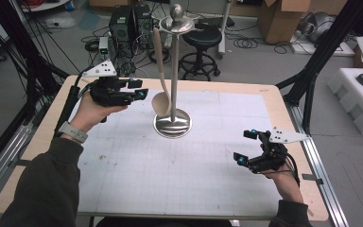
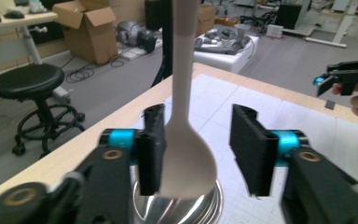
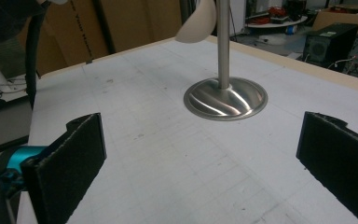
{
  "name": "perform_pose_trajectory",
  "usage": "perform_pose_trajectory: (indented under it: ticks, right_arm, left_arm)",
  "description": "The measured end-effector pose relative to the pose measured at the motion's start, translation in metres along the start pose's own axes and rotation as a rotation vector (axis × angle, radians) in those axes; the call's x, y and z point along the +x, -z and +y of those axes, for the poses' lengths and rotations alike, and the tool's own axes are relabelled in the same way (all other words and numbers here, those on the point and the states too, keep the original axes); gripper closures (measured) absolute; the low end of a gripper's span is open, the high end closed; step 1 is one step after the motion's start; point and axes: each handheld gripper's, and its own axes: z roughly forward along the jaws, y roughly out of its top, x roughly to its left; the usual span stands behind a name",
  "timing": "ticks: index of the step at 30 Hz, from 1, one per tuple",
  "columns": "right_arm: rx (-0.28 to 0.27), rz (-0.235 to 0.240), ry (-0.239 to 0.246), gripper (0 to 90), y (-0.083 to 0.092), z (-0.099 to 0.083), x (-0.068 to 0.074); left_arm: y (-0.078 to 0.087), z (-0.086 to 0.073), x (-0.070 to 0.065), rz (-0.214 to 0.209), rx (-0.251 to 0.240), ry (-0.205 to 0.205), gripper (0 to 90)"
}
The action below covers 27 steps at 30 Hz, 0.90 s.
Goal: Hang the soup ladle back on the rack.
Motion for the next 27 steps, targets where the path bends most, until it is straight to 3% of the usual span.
perform_pose_trajectory:
  ticks: [5, 10, 15, 23, 27]
  right_arm:
    - [0.0, -0.001, -0.003, 0.4, 0.0, 0.0, -0.001]
    - [0.001, 0.002, -0.001, 0.4, 0.0, 0.0, -0.001]
    - [0.002, 0.002, 0.006, 0.4, 0.0, 0.0, 0.0]
    - [0.007, 0.004, 0.005, 0.4, -0.001, 0.0, 0.001]
    - [0.001, 0.001, 0.006, 0.4, 0.0, 0.0, 0.002]
  left_arm:
    - [0.006, -0.002, -0.006, -0.035, 0.006, -0.032, 35.2]
    - [0.01, -0.007, -0.011, -0.007, 0.008, -0.047, 16.7]
    - [0.017, -0.014, -0.011, -0.009, 0.005, -0.035, 13.7]
    - [0.031, -0.029, -0.014, 0.039, 0.036, -0.032, 11.4]
    - [0.039, -0.04, -0.015, 0.029, 0.003, -0.018, 11.4]
